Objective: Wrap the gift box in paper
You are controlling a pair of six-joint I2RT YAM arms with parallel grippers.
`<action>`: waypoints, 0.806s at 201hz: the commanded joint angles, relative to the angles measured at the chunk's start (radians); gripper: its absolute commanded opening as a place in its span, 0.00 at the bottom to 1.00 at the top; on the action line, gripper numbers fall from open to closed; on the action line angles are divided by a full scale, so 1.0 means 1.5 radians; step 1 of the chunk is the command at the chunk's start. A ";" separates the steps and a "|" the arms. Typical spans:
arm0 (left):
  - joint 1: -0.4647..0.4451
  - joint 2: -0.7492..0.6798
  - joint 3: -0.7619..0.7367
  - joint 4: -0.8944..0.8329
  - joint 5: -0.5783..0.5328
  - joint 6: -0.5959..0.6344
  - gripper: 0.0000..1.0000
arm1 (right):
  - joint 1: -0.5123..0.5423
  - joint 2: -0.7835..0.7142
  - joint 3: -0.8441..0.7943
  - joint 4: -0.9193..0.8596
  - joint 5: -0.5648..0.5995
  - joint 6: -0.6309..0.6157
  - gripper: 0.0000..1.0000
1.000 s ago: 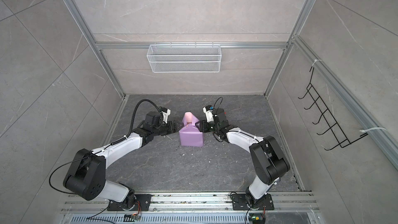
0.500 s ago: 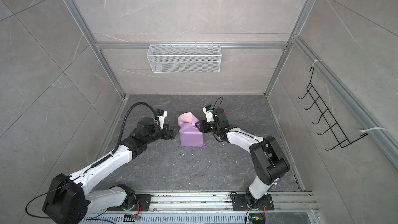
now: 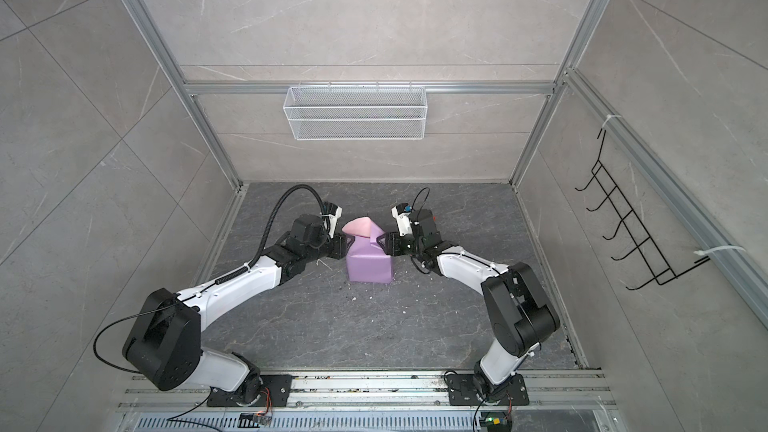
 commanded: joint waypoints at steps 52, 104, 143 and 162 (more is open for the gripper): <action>-0.012 0.021 0.025 0.007 -0.031 -0.027 0.22 | 0.004 0.010 -0.018 -0.079 0.023 -0.019 0.57; -0.022 0.053 0.038 -0.012 -0.063 -0.026 0.11 | 0.004 0.004 -0.021 -0.080 0.025 -0.022 0.57; -0.026 0.056 0.039 -0.015 -0.067 -0.023 0.02 | 0.004 0.004 -0.020 -0.082 0.025 -0.023 0.57; -0.027 0.057 0.046 -0.021 -0.069 -0.021 0.00 | 0.004 0.004 -0.021 -0.082 0.025 -0.023 0.57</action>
